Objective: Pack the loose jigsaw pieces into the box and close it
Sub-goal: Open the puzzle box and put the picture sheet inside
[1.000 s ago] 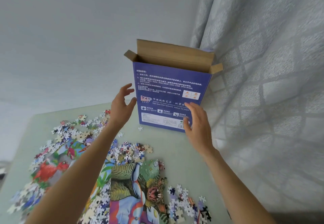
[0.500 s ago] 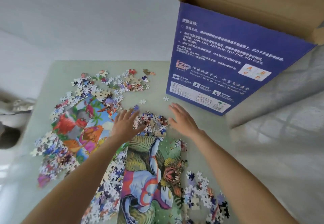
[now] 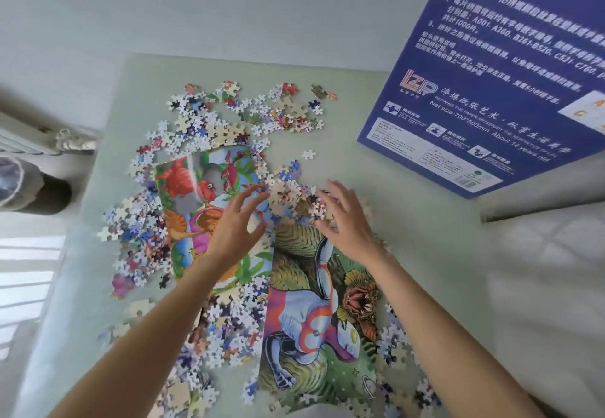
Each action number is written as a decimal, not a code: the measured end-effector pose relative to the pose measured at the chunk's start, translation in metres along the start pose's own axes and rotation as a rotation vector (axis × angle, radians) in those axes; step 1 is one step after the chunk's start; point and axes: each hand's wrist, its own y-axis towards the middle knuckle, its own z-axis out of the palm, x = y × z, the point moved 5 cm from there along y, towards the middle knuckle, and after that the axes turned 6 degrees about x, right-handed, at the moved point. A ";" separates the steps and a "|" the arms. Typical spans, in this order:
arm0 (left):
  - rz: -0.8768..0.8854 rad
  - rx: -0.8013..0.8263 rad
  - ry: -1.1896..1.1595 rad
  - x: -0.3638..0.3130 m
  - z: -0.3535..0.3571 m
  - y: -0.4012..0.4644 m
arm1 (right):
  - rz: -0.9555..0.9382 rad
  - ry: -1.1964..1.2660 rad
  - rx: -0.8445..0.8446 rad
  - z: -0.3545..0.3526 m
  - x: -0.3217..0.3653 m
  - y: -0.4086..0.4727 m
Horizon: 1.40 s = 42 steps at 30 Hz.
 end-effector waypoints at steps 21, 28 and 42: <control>-0.423 -0.385 -0.407 0.055 -0.081 -0.113 | 0.292 0.269 0.086 -0.048 0.039 -0.093; -0.056 -0.197 -0.591 0.001 -0.110 -0.101 | 0.179 0.497 -0.107 -0.104 0.084 -0.058; -0.012 -0.086 -0.400 -0.012 -0.066 -0.082 | 0.372 0.431 -0.371 -0.095 0.067 -0.012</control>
